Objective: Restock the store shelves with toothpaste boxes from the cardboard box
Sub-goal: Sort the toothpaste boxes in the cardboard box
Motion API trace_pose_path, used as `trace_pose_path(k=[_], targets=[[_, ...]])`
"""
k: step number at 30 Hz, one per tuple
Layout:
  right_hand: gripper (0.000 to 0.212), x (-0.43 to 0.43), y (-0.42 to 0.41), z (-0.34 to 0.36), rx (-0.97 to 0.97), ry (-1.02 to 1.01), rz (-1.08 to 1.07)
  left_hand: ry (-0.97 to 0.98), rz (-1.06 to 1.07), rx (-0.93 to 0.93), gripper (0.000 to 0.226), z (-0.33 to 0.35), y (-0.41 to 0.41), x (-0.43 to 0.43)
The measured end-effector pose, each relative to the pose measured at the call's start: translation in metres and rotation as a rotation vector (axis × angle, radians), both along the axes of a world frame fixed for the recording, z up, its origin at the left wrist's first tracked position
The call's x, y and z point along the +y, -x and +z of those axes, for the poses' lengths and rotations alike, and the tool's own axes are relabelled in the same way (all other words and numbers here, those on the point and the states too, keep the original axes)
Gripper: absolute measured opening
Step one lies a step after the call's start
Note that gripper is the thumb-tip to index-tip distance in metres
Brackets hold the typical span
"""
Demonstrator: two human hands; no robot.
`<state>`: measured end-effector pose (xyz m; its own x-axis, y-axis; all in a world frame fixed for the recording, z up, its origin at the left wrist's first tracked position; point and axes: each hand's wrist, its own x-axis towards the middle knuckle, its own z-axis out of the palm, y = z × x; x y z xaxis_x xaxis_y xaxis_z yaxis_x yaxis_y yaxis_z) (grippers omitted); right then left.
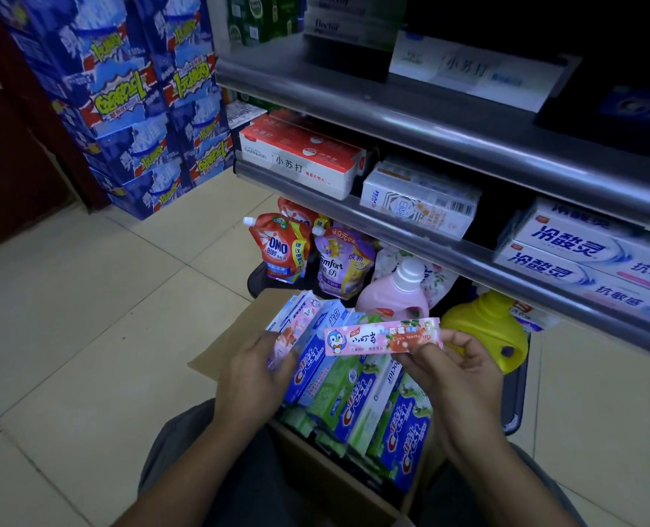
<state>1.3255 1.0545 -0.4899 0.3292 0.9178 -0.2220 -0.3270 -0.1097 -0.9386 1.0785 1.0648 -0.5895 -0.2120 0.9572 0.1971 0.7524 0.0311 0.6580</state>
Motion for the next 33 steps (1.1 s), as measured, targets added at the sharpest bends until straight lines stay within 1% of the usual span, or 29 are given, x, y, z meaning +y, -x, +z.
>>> trace_pose_path(k=[3, 6, 8, 10, 13, 15, 17, 20, 23, 26, 29, 30, 32, 33], targets=[[0.030, 0.005, -0.008, 0.015, 0.004, -0.058, 0.014, -0.169, -0.024, -0.159, 0.021, 0.033, 0.003, 0.006], [0.044, 0.012, -0.018, 0.038, -0.011, -0.142, 0.014, -0.287, -0.066, -0.390, 0.022, 0.081, -0.002, 0.016], [0.044, 0.017, -0.027, 0.058, -0.021, -0.210, 0.014, -0.372, -0.089, -0.525, 0.021, 0.115, -0.008, 0.025], [0.039, 0.023, -0.039, 0.079, -0.033, -0.286, 0.023, -0.422, -0.157, -0.659, 0.018, 0.147, -0.017, 0.037], [0.039, 0.033, -0.061, 0.114, -0.031, -0.381, 0.014, -0.397, -0.238, -0.807, 0.023, 0.189, -0.036, 0.057], [0.040, 0.038, -0.074, 0.137, -0.040, -0.441, -0.009, -0.360, -0.273, -0.833, 0.019, 0.215, -0.051, 0.071], [0.039, 0.041, -0.088, 0.160, -0.059, -0.508, -0.031, -0.332, -0.341, -0.810, 0.016, 0.241, -0.069, 0.083], [0.034, 0.046, -0.111, 0.190, -0.087, -0.598, -0.069, -0.316, -0.446, -0.742, 0.027, 0.279, -0.100, 0.096], [0.039, 0.047, -0.134, 0.215, -0.103, -0.664, -0.119, -0.289, -0.546, -0.678, 0.030, 0.309, -0.134, 0.108], [0.038, 0.047, -0.158, 0.236, -0.107, -0.717, -0.148, -0.215, -0.673, -0.712, 0.037, 0.333, -0.170, 0.115], [0.037, 0.047, -0.181, 0.251, -0.117, -0.763, -0.160, -0.225, -0.708, -0.712, 0.027, 0.353, -0.200, 0.119], [0.039, 0.047, -0.188, 0.256, -0.135, -0.780, -0.163, -0.238, -0.717, -0.716, 0.029, 0.358, -0.208, 0.121], [0.046, 0.047, -0.200, 0.265, -0.186, -0.807, -0.172, -0.257, -0.740, -0.713, 0.044, 0.370, -0.221, 0.124], [0.050, 0.047, -0.206, 0.271, -0.225, -0.819, -0.193, -0.268, -0.748, -0.699, 0.048, 0.377, -0.228, 0.124]])
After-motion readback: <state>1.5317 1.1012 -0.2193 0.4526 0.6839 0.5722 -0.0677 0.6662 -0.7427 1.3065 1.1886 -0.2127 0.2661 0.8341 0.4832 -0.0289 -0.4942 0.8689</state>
